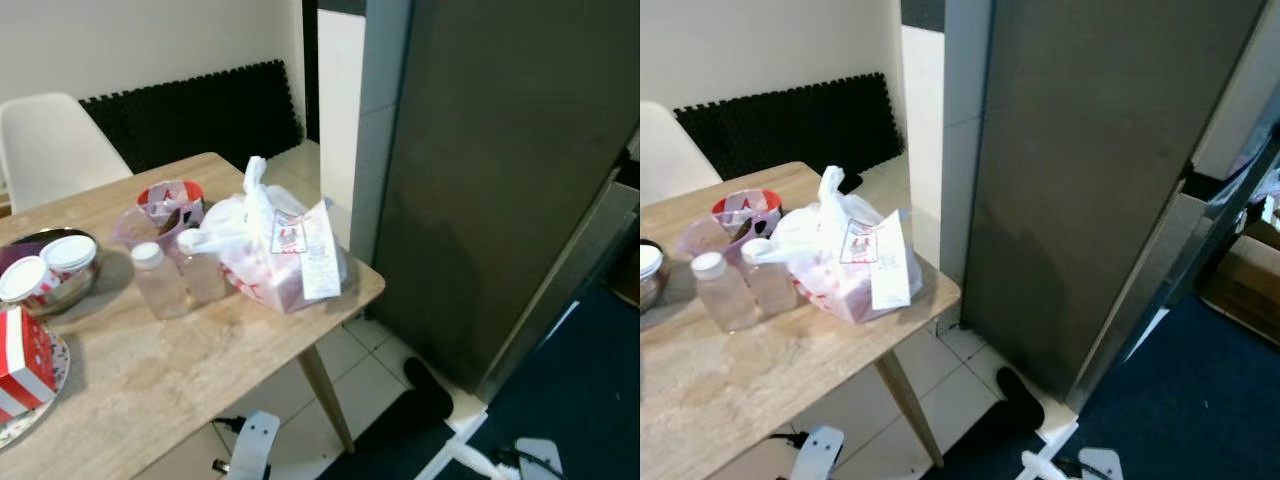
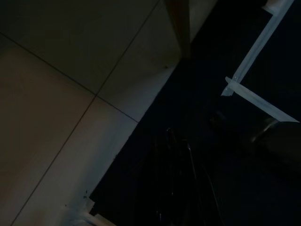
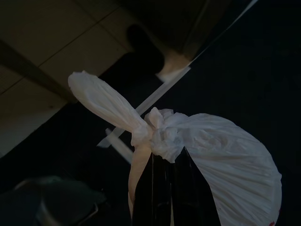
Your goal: Restocking fridge
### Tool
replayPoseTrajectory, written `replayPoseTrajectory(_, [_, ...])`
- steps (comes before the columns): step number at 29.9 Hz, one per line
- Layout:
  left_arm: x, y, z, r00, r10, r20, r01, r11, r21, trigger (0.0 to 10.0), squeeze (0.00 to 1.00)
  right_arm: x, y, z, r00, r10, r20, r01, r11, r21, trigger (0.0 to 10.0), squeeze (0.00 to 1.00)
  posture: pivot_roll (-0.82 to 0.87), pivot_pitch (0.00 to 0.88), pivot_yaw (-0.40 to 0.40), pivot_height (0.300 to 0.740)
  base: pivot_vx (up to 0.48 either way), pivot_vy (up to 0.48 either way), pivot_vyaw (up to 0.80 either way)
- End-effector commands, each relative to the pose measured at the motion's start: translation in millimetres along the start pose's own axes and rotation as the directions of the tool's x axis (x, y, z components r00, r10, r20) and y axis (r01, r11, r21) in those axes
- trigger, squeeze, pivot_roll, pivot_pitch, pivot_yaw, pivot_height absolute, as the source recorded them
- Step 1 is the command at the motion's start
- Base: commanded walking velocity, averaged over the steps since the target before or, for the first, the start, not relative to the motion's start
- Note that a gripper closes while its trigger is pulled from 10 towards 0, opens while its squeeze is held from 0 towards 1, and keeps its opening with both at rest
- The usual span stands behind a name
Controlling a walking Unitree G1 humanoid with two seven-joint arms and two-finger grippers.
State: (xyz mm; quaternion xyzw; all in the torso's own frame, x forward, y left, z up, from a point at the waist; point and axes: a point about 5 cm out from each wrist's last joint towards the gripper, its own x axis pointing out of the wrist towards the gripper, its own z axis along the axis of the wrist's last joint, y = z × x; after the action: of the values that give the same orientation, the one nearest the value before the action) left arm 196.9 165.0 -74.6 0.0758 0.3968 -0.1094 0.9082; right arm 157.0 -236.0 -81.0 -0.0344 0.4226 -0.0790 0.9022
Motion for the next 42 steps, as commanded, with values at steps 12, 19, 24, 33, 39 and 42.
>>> replayPoseTrajectory(12, [-3.3, -5.1, -15.8, 0.998, -0.019, -0.064, 0.02, 1.0, 0.009, 10.0, 0.0, -0.2, 1.9, -2.4, 1.0, 0.005, -0.01, -0.005, 1.0, 0.0, 10.0, 0.0, -0.1, 0.049, 0.027, 0.726, 0.0, -0.19, 0.0])
replayPoseTrajectory(19, [-3.8, -4.2, -18.0, 0.997, -0.018, -0.076, 0.019, 1.0, 0.008, 10.0, 0.0, 0.4, 1.8, -0.2, 1.0, 0.004, -0.004, -0.004, 1.0, 0.002, 10.0, 0.0, -0.1, 0.047, 0.027, 0.726, 0.0, -0.29, 0.0])
replayPoseTrajectory(24, [-4.1, -3.8, -18.9, 0.997, -0.017, -0.081, 0.018, 1.0, 0.008, 10.0, 0.0, 0.3, 2.5, 0.0, 1.0, 0.004, 0.0, -0.004, 1.0, 0.003, 10.0, 0.0, -0.1, 0.046, 0.028, 0.726, 0.0, -0.292, 0.0])
replayPoseTrajectory(33, [-4.5, -3.6, -20.6, 0.996, -0.017, -0.089, 0.018, 1.0, 0.006, 10.0, 0.0, -0.7, 4.1, -2.0, 1.0, 0.007, 0.005, -0.007, 1.0, 0.004, 10.0, 0.0, -0.1, 0.046, 0.029, 0.726, 0.0, -0.291, 0.0])
replayPoseTrajectory(39, [-4.6, -2.9, -20.8, 0.996, -0.018, -0.09, 0.018, 1.0, 0.003, 10.0, 0.0, -0.9, 3.0, -2.3, 1.0, 0.006, 0.005, -0.006, 1.0, 0.002, 10.0, 0.0, -0.1, 0.045, 0.029, 0.726, 0.0, -0.301, 0.0])
replayPoseTrajectory(42, [-4.7, -2.8, -20.7, 0.996, -0.018, -0.089, 0.018, 1.0, 0.001, 10.0, 0.0, -0.9, 2.0, -2.3, 1.0, 0.006, 0.003, -0.006, 1.0, 0.001, 10.0, 0.0, -0.1, 0.043, 0.03, 0.726, 0.0, -0.423, 0.0])
